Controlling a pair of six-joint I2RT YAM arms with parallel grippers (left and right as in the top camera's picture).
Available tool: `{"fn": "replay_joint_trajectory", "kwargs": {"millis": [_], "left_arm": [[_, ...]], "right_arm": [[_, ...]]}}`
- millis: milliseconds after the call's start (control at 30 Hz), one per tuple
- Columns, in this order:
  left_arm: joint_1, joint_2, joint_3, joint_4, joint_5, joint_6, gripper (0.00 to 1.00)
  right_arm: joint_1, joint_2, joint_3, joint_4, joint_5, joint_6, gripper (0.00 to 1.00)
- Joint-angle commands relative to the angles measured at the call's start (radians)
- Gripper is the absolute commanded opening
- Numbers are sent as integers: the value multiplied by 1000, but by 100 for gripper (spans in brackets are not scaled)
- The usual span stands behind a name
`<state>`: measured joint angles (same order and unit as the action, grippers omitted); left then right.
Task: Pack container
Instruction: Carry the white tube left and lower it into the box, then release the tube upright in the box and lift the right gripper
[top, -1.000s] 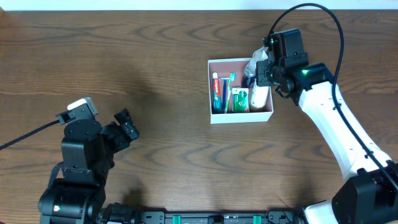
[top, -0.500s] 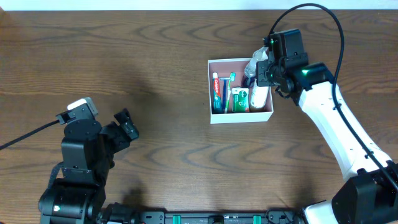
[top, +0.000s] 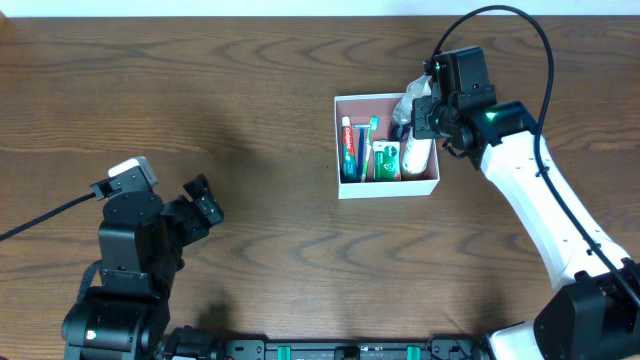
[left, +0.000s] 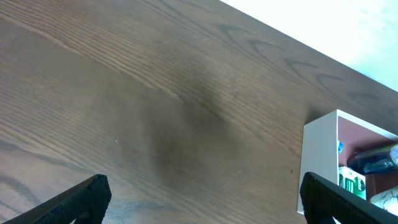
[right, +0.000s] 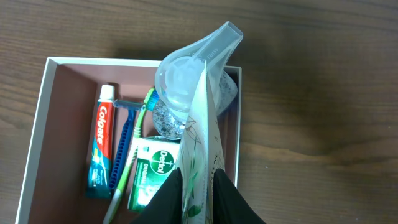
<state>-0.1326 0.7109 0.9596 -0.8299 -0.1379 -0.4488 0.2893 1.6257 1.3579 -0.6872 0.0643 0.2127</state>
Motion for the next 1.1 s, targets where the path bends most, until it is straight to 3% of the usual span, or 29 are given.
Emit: {"fn": "replay_joint_trajectory", "kwargs": {"millis": [0,33,667,1067], "left_arm": [[3,0,1,1,-5,-9,98],[3,0,1,1,-5,-9,98],[3,0,1,1,-5,-9,98],[3,0,1,1,-5,-9,98]], "right_arm": [[13,-53,16,-1,6,11,6],[13,-65,16,-1,6,11,1],[13,-146,10,-71,7,42,1],[13,-146,-103,100,52,41,1]]}}
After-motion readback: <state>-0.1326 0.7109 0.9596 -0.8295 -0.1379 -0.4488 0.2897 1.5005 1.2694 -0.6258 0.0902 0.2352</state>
